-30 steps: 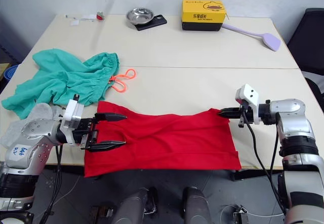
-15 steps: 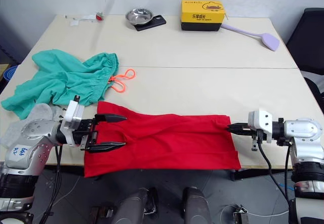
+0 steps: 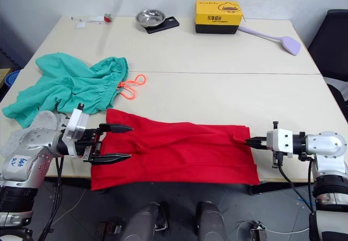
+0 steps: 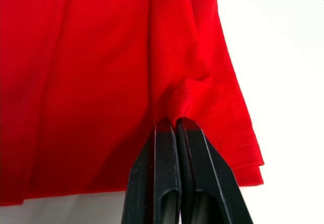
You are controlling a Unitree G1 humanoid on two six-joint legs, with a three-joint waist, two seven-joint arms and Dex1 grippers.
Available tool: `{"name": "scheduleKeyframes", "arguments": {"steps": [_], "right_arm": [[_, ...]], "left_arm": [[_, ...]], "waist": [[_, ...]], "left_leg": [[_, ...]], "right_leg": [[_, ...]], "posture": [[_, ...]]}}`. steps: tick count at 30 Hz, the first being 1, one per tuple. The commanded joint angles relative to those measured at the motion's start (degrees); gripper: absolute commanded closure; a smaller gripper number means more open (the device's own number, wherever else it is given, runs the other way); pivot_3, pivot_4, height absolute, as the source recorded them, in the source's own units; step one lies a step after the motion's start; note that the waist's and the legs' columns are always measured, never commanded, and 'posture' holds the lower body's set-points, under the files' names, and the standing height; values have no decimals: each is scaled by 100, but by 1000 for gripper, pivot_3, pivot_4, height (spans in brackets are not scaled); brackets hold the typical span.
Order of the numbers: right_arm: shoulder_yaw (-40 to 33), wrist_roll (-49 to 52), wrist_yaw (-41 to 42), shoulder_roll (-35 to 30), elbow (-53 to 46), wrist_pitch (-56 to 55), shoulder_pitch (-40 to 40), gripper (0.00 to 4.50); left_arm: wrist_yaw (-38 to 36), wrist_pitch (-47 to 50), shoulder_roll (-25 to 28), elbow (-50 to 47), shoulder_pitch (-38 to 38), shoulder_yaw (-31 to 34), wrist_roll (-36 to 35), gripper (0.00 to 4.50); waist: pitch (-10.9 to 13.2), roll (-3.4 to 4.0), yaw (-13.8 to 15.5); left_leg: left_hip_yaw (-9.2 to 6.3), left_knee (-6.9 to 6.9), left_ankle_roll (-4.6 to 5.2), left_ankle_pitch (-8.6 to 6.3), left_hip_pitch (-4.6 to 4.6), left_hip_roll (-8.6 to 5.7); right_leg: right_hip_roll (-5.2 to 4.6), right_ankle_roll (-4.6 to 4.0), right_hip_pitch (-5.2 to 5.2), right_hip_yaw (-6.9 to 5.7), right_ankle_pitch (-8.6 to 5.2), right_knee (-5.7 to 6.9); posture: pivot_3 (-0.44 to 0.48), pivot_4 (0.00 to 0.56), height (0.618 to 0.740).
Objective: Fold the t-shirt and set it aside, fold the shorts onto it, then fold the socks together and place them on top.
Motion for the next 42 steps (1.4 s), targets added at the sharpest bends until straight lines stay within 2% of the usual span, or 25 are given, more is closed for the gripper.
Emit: {"name": "scheduleKeyframes", "arguments": {"steps": [1,6,9,11,12,14,19,26,33,36,42], "right_arm": [[-17,311,297,-176,-391,323,115,3551],[-117,541,408,-508,-637,757,345,1847],[-157,777,354,-808,-891,1645,479,783],[-201,1068,79,-963,-1236,2914,407,92],[-203,1171,-38,-1005,-1390,3419,350,40],[-196,1293,-253,-986,-1665,4164,246,40],[67,1100,-488,-668,-1923,4818,-109,40],[614,308,-810,-338,-1526,4986,-608,40],[793,-6,-474,-342,-1243,4777,-741,40],[678,111,-266,-298,-1208,4647,-707,616],[647,6,-260,-284,-980,4291,-681,2755]], "left_arm": [[-35,-133,103,2,80,136,50,0],[-97,-217,205,117,194,204,114,0],[-119,-241,264,168,227,264,121,0],[-84,-234,276,194,216,315,99,0],[-45,-219,266,203,198,341,78,0],[51,-161,209,207,138,381,34,0],[180,-33,62,191,-98,277,20,0],[167,-52,-72,197,-234,135,123,0],[158,-26,-55,73,-152,118,73,0],[162,-27,-60,62,-149,120,65,0],[176,-25,-74,34,-119,127,51,0]], "waist": [[0,0,-4],[1,2,-4],[1,2,-2],[0,2,-3],[0,2,-4],[0,3,-4],[-1,4,-2],[-1,4,4],[-1,4,-2],[-1,4,-2],[-1,4,1]], "left_leg": [[0,0,0,0,0,0],[-1,-1,0,0,0,0],[-1,0,0,-1,1,0],[-5,0,1,-1,0,0],[-6,1,0,-1,0,0],[-12,-1,-18,-12,0,0],[-13,-5,-31,-20,-1,0],[-9,-5,-9,-8,-7,-5],[-6,-7,-1,-4,-7,-5],[-5,-6,0,-3,-7,-5],[-5,-5,0,-3,-7,-5]], "right_leg": [[0,0,0,0,0,0],[-2,0,-1,0,0,2],[-6,0,-1,0,0,1],[-11,0,-1,-1,0,0],[-13,0,-3,0,0,0],[-17,-1,-5,-1,0,1],[-17,-2,-6,-6,-1,0],[-15,-2,-6,-11,-1,-3],[-10,-2,-6,-12,-1,-3],[-10,-2,-6,-11,-1,-2],[-9,-2,-5,-11,-1,-1]], "posture": [[0,150,740],[0,150,740],[0,150,740],[0,150,740],[0,150,740],[0,150,740],[0,150,740],[0,150,740],[0,150,740],[0,150,740],[0,150,740]]}}
